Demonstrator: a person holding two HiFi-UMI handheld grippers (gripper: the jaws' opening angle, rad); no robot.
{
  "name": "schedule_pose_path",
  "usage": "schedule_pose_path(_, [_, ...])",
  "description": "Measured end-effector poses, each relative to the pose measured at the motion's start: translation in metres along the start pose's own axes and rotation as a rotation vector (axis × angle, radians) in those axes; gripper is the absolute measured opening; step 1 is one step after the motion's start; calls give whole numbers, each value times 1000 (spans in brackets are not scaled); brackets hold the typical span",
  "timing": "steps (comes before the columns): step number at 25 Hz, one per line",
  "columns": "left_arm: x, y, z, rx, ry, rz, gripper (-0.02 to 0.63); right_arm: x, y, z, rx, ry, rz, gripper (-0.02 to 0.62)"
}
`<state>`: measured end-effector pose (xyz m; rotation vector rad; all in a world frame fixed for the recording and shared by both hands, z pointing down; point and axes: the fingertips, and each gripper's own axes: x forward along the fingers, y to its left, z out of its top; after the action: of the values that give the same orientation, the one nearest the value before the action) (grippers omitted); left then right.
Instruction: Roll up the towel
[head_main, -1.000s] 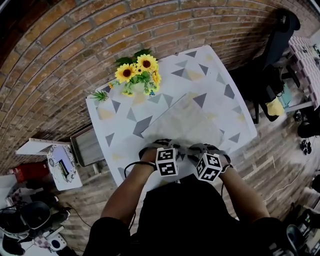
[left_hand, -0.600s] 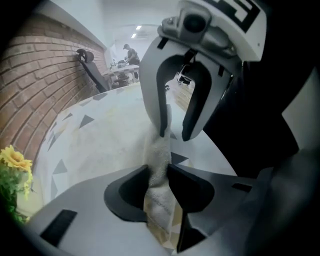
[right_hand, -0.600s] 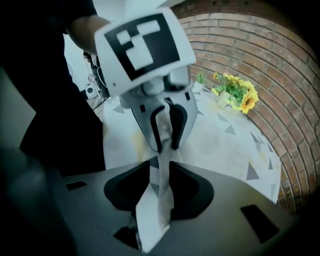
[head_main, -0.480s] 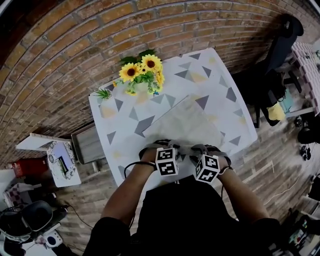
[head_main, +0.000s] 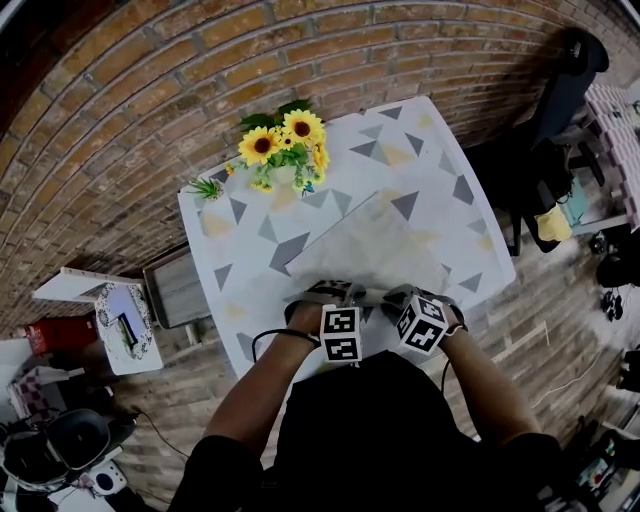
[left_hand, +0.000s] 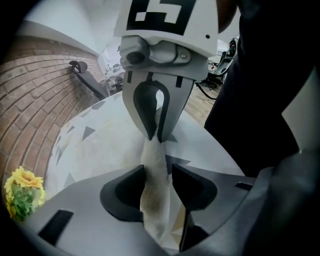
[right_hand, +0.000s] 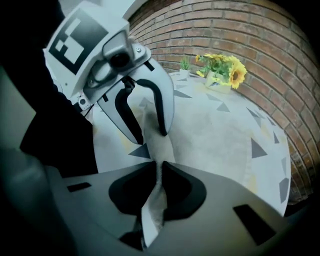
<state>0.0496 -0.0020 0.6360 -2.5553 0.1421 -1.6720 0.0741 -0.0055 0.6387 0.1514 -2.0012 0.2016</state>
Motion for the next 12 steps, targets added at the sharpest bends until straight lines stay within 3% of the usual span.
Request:
schedule_pose_path(2, [1,2,1,-33,-14,-19,178,-4,-6,1,40,-9,17,54])
schedule_pose_path(4, [0,7,1,-64,-30,-34,117,-8,-15,4,66,-21,12,58])
schedule_pose_path(6, [-2,15,-1,-96,-44,-42,95,-11,-24,7,80,-31,-4,63])
schedule_pose_path(12, [-4,36,-9,-143,-47,-41,110,-7,-46,10,77,-8,-37,67])
